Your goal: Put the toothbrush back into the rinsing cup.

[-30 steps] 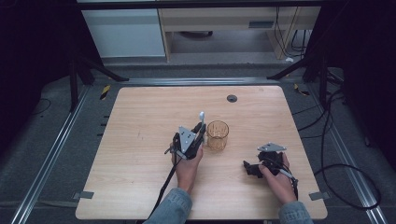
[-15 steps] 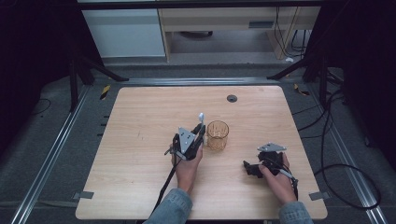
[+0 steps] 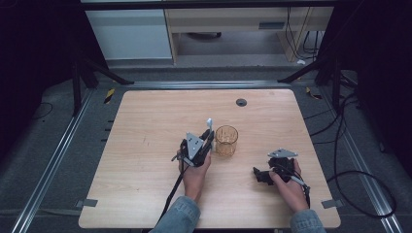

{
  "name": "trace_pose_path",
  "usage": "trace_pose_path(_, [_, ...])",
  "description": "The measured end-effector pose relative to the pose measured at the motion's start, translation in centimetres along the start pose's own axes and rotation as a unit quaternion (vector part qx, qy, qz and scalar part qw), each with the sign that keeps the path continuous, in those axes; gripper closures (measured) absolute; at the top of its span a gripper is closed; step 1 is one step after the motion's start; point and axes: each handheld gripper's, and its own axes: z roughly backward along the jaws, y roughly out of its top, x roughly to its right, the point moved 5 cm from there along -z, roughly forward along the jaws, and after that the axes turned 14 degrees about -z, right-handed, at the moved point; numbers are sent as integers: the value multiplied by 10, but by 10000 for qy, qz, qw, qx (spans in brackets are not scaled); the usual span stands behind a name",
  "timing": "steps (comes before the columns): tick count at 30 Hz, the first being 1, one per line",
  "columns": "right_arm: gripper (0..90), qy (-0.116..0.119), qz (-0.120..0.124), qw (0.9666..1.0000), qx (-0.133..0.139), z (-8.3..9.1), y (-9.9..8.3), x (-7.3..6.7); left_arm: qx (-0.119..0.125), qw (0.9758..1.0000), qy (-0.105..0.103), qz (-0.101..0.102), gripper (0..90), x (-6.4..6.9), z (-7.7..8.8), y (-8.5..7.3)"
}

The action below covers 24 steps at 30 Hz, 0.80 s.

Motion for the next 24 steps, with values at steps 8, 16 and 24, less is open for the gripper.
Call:
trace_pose_path(8, [4, 2, -6, 10000, -2, 0, 0, 0, -72, 10000, -26, 62, 777, -1, 0, 0])
trace_pose_path(16, [4, 2, -12, 10000, -1, 0, 0, 0, -133, 9998, -90, 70, 758, -1, -1, 0])
trace_pose_path(24, [4, 2, -9, 10000, -1, 0, 0, 0, -118, 9998, -148, 80, 679, -4, 5, 5])
